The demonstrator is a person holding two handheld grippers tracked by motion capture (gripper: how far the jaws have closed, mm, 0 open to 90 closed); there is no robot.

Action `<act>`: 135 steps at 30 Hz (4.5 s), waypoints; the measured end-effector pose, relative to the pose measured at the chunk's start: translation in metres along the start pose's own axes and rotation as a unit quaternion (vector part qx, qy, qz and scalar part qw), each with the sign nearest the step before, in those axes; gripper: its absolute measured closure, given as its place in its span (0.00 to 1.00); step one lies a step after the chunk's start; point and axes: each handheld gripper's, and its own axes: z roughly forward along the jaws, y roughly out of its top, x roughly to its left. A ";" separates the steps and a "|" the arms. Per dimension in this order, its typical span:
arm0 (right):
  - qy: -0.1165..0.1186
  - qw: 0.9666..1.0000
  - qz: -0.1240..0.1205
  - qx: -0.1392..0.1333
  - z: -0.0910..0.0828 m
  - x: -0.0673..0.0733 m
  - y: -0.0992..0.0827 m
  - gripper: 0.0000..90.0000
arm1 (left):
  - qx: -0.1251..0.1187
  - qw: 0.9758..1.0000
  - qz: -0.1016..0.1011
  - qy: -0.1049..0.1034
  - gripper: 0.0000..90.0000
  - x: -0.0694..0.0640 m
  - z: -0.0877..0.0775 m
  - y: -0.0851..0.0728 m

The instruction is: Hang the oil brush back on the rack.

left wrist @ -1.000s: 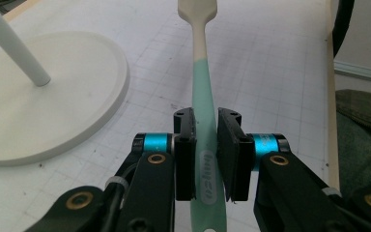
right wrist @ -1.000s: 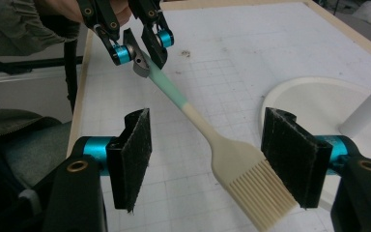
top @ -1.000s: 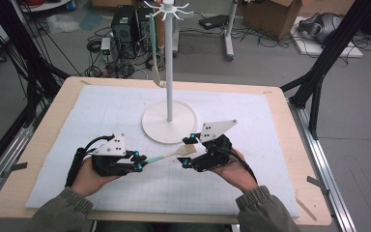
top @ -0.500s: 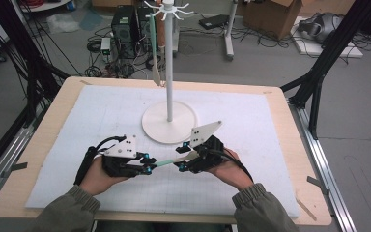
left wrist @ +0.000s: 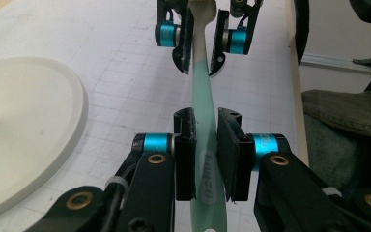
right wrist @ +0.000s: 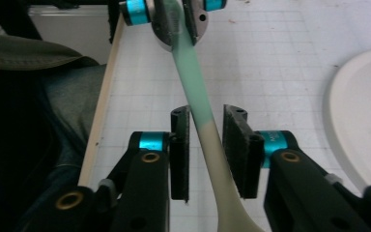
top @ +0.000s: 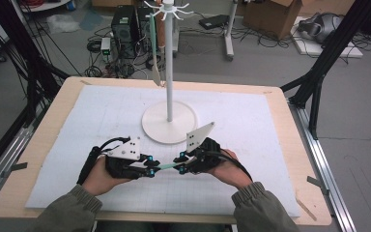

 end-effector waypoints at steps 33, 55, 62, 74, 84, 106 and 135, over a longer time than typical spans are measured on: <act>-0.019 0.999 -0.028 -0.033 -0.012 0.008 -0.004 0.90 | -0.022 0.998 -0.051 -0.005 0.79 0.009 -0.007 -0.013; 0.026 1.000 -0.008 -0.012 -0.001 0.007 -0.002 0.88 | 0.006 1.000 -0.006 -0.018 0.84 -0.001 0.001 -0.008; 0.024 1.000 -0.010 -0.012 -0.001 0.008 -0.002 0.88 | 0.018 1.000 -0.001 -0.019 0.85 -0.002 0.003 -0.008; 0.014 1.000 -0.024 0.008 0.001 0.011 -0.002 0.89 | 0.040 0.999 0.000 -0.028 0.86 -0.001 0.009 -0.010; 0.009 0.999 -0.041 0.024 0.004 0.014 -0.001 0.90 | 0.060 0.997 0.002 -0.038 0.88 0.000 0.015 -0.013; 0.011 0.998 -0.052 0.045 0.003 0.017 0.004 0.94 | 0.027 0.999 -0.010 -0.041 0.87 0.000 0.009 -0.011; -0.029 0.999 -0.038 -0.002 0.005 0.018 0.005 0.94 | -0.051 0.997 -0.047 -0.030 0.76 0.004 -0.011 -0.016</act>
